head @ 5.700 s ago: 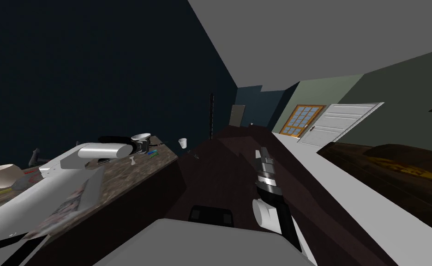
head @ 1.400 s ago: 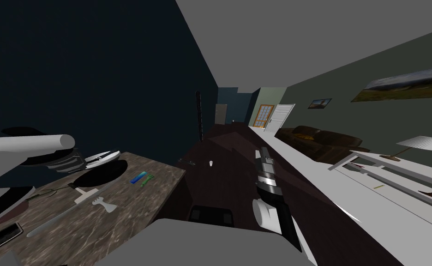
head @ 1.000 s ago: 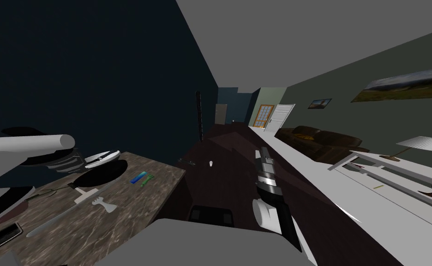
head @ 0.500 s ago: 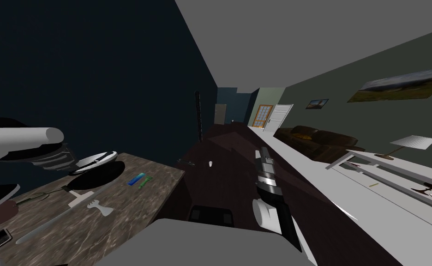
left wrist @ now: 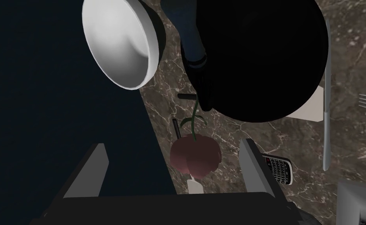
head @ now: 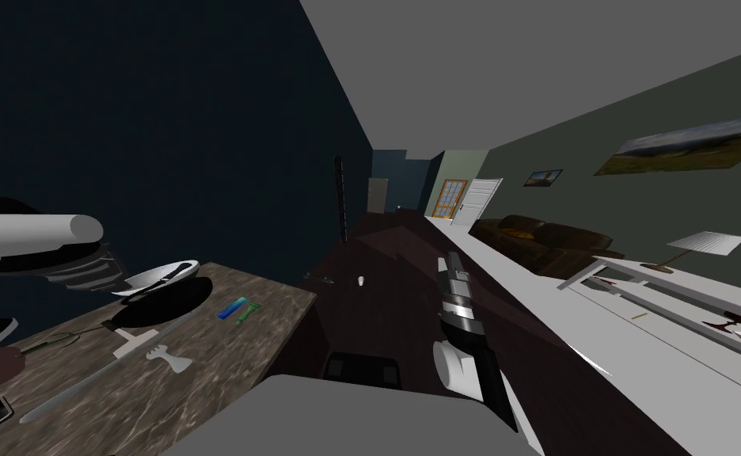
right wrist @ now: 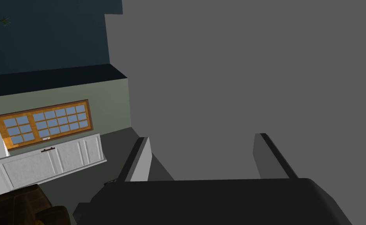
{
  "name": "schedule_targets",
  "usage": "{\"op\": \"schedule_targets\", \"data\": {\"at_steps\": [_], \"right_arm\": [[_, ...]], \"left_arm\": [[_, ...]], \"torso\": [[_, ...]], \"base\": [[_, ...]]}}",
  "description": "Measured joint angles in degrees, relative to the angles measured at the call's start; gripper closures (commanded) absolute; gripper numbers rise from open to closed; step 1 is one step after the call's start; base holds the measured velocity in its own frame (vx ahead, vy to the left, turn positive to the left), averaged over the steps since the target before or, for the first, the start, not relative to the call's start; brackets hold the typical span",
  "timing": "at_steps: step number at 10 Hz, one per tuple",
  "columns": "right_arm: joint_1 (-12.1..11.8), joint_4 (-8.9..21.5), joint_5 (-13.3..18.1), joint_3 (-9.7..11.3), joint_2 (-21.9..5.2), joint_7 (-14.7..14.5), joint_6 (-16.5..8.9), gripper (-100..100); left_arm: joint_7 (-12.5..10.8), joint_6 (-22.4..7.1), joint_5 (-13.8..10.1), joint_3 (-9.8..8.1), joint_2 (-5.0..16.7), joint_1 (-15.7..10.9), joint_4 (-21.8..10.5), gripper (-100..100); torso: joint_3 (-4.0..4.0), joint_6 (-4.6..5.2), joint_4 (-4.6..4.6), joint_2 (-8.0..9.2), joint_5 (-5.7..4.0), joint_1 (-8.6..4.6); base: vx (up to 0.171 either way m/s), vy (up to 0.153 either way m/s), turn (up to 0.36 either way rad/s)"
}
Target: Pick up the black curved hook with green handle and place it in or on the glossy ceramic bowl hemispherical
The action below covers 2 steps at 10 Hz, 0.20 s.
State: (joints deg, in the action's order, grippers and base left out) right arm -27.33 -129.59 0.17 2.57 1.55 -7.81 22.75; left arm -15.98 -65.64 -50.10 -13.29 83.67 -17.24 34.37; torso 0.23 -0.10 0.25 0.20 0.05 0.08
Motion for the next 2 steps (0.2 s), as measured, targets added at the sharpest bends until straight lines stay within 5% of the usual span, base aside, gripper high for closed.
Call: {"op": "schedule_targets", "data": {"at_steps": [2], "right_arm": [[0.0,0.0,0.0,0.0,0.0,0.0,0.0,0]], "left_arm": [[0.0,0.0,0.0,0.0,0.0,0.0,0.0,0]], "torso": [[0.0,0.0,0.0,0.0,0.0,0.0]], "base": [[0.0,0.0,0.0]]}}
